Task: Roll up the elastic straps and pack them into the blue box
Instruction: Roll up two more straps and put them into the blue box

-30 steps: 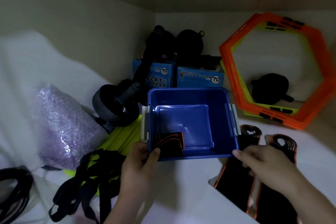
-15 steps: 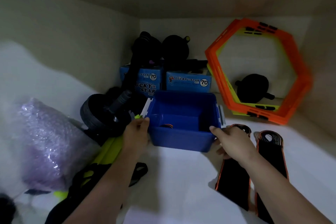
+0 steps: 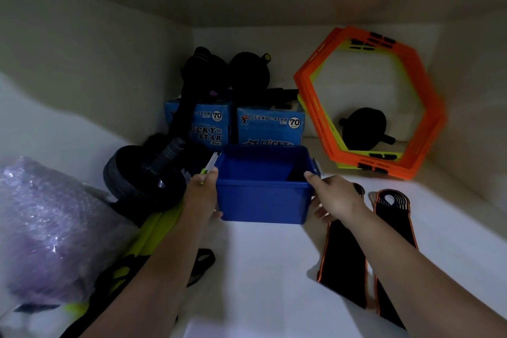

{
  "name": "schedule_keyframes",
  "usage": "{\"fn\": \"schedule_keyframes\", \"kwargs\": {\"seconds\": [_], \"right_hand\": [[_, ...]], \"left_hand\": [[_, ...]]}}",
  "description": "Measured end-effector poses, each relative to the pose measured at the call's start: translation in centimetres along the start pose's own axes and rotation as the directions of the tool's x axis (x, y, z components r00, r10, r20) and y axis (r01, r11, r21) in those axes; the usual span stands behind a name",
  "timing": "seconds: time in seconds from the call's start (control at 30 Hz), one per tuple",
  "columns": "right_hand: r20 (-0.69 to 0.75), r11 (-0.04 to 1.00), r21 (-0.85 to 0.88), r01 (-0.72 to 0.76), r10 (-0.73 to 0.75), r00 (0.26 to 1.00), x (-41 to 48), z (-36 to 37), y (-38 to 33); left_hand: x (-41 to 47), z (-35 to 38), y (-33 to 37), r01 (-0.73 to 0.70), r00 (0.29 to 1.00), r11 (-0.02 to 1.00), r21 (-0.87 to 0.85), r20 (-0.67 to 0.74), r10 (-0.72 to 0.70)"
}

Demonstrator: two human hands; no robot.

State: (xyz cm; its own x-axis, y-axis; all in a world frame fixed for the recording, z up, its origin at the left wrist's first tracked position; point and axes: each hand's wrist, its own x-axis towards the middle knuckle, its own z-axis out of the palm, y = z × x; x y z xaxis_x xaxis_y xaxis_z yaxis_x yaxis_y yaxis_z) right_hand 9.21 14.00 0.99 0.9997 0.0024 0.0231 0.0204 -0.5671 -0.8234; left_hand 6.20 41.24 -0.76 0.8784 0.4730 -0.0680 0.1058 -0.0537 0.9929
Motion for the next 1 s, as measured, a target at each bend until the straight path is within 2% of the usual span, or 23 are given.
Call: {"fn": "schedule_keyframes", "kwargs": {"seconds": [0.13,0.17,0.23,0.3,0.37,0.43,0.5,0.6,0.67,0.73,0.87,1.0], "right_hand": [[0.023,0.995,0.101,0.018,-0.021,1.0,-1.2,-1.2,1.8],[0.028,0.989,0.14,0.043,-0.047,0.998,-1.9,-1.8,2.6],[0.028,0.984,0.14,0.109,-0.114,0.993,-4.0,-3.4,5.1],[0.012,0.984,-0.006,0.177,-0.177,0.984,-6.2,-5.1,8.1],[-0.012,0.936,-0.286,0.206,-0.219,0.976,-7.9,-6.5,10.8],[-0.011,0.869,-0.452,0.203,-0.232,0.973,-9.2,-7.2,12.4],[0.049,0.842,-0.518,0.152,-0.148,0.988,-9.8,-7.4,13.7],[0.14,0.758,-0.645,0.093,-0.002,0.99,-10.3,-7.0,15.1],[0.162,0.726,-0.681,0.098,0.018,0.987,-10.4,-7.2,15.5],[0.152,0.711,-0.697,0.094,0.018,0.988,-10.5,-8.0,15.8],[0.144,0.698,-0.714,0.059,0.063,0.988,-11.0,-11.0,17.0],[0.144,0.687,-0.724,0.054,0.074,0.987,-12.2,-13.8,19.0]], "left_hand": [[-3.6,0.4,0.2,0.124,0.989,0.958,-0.258,-0.046,-0.141],[-4.9,0.6,-0.6,0.147,0.987,0.954,-0.262,-0.026,-0.159],[-7.5,1.4,-2.5,0.147,0.986,0.975,-0.163,0.098,-0.133],[-9.0,2.6,-4.4,-0.01,0.972,0.997,0.072,0.233,-0.007],[-9.9,4.4,-5.2,-0.284,0.916,0.9,0.331,0.37,0.153],[-11.0,6.6,-4.8,-0.476,0.821,0.794,0.378,0.515,0.247],[-11.6,9.2,-4.8,-0.607,0.722,0.703,0.37,0.627,0.293],[-12.3,12.8,-5.1,-0.792,0.575,0.431,0.433,0.766,0.288],[-12.6,14.9,-5.1,-0.825,0.54,0.327,0.461,0.813,0.216],[-13.0,16.7,-5.3,-0.836,0.527,0.272,0.477,0.836,0.153],[-14.9,20.1,-5.8,-0.84,0.516,0.236,0.488,0.854,0.07],[-17.4,22.5,-6.3,-0.826,0.542,0.214,0.522,0.839,0.046]]}}
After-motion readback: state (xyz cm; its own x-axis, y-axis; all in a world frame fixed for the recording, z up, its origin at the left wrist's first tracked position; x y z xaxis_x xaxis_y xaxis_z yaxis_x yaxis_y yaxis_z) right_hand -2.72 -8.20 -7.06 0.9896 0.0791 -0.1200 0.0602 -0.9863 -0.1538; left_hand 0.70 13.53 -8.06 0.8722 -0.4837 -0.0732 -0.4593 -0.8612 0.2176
